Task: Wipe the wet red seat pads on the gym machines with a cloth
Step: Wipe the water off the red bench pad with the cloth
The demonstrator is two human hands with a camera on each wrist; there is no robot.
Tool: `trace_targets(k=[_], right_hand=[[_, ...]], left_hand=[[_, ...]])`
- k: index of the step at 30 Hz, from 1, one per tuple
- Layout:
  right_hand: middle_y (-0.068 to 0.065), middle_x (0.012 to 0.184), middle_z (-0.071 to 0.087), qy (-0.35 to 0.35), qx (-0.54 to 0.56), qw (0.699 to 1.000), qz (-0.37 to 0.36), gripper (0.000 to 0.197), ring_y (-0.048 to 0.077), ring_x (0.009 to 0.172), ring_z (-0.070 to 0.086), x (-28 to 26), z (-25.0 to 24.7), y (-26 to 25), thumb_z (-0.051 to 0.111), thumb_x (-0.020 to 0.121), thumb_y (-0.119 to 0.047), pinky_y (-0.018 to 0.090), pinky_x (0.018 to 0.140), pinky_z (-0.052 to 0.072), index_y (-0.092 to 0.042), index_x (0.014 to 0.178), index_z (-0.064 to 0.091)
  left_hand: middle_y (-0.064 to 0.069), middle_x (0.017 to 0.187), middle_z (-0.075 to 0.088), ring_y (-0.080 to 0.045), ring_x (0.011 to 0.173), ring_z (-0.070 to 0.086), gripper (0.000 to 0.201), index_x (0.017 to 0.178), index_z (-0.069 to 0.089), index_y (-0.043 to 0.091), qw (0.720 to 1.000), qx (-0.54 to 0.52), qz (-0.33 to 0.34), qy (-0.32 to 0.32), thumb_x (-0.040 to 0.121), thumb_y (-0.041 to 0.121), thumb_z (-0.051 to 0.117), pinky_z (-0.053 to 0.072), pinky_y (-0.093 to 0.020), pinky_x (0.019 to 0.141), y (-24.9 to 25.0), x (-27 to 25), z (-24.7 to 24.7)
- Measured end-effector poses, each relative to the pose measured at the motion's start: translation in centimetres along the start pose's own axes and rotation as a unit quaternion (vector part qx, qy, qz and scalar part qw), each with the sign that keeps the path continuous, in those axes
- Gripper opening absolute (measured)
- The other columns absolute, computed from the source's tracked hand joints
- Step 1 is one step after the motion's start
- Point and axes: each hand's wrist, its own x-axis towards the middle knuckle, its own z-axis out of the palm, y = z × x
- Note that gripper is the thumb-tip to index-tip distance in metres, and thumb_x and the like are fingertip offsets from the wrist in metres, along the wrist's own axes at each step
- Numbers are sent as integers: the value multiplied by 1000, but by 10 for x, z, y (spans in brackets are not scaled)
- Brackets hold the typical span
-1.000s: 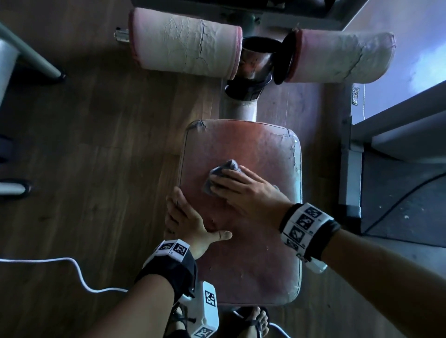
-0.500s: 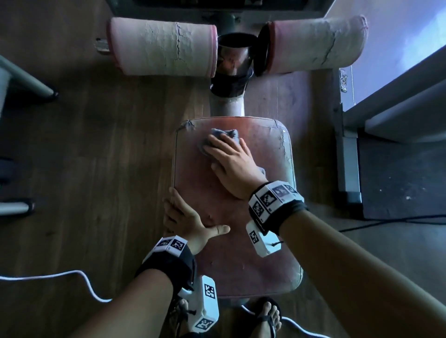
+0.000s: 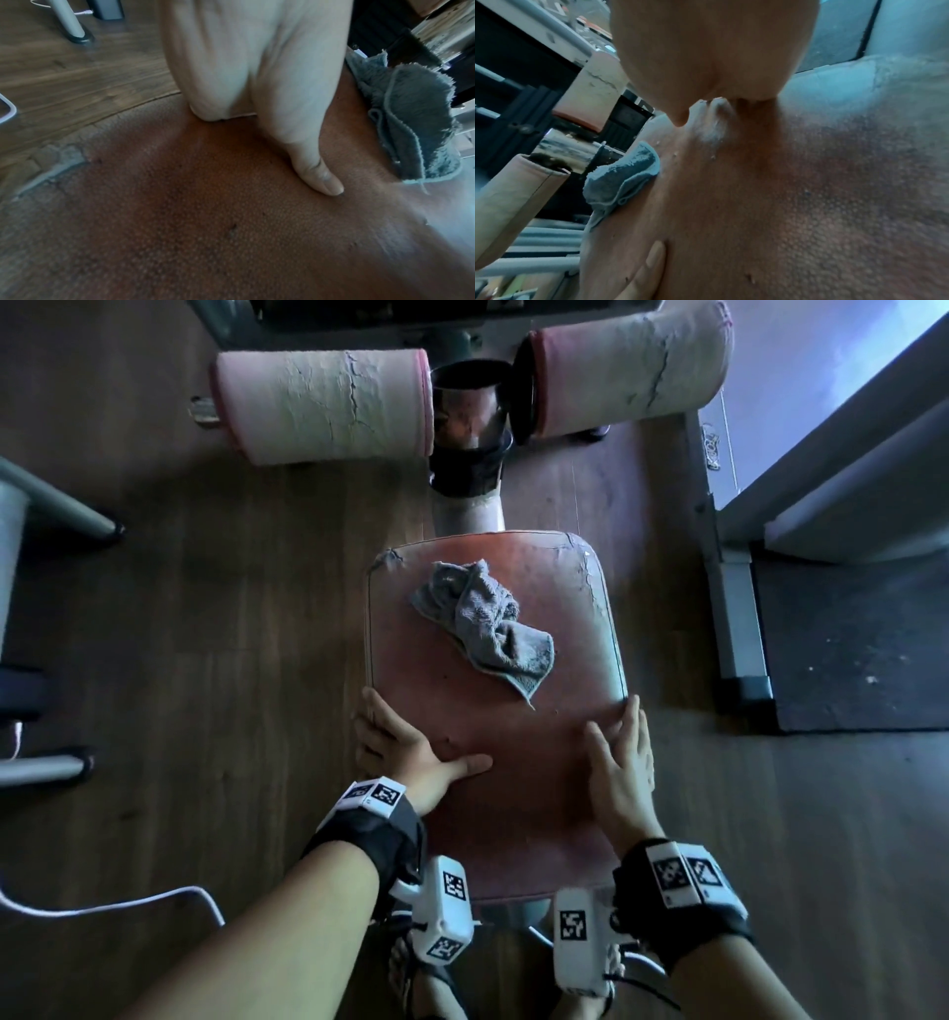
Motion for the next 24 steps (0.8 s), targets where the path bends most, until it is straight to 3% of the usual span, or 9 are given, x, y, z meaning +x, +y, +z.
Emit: trace_targets(k=[2, 5, 12, 18, 22, 24], right_hand=[[3, 164, 4, -5, -35, 999, 18, 73, 19, 150, 1, -1, 7, -3, 43, 99, -49, 40, 120, -1, -32, 155, 0], [4, 163, -3, -10, -93, 995, 40, 92, 23, 149, -4, 1, 12, -10, 49, 91, -60, 44, 119, -4, -29, 154, -11], [4, 162, -8, -34, -128, 988, 74, 101, 28, 149, -6, 6, 11, -17, 51, 87, -64, 46, 119, -1, -29, 152, -17], [3, 162, -9, -31, -140, 987, 78, 101, 28, 148, -6, 9, 15, -16, 52, 88, -62, 48, 118, 1, -29, 152, -18], [2, 162, -11, -38, -151, 985, 79, 101, 26, 148, -7, 10, 14, -14, 50, 88, -64, 48, 118, 2, -29, 151, -20], [1, 161, -11, -36, -151, 985, 77, 100, 26, 148, -7, 9, 14, -14, 50, 88, -64, 48, 119, 2, -30, 151, -20]], left_hand=[[-23, 158, -22, -42, 148, -1, 165, 143, -40, 20, 1000, -10, 6, 0, 48, 67, 86, 5, -50, 120, -1, 0, 0], [-23, 158, -24, -36, 150, -10, 166, 143, -41, 20, 999, -33, 17, -5, 47, 67, 86, 1, -49, 121, -4, 1, 1], [-13, 159, -27, -26, 150, -16, 164, 143, -41, 22, 997, -58, 42, 5, 49, 69, 85, -2, -47, 122, -8, -3, 2], [-10, 164, -10, -30, 151, -1, 133, 150, -26, 35, 988, -140, 59, 16, 71, 61, 77, 4, -52, 120, -23, -3, 5], [-8, 164, -13, -28, 151, -6, 118, 151, -22, 39, 982, -187, 22, -32, 80, 57, 72, 3, -52, 121, -21, 4, -3], [-3, 164, -7, -25, 152, 1, 111, 152, -13, 38, 973, -226, 4, -54, 82, 58, 70, 10, -52, 122, -18, 6, -13]])
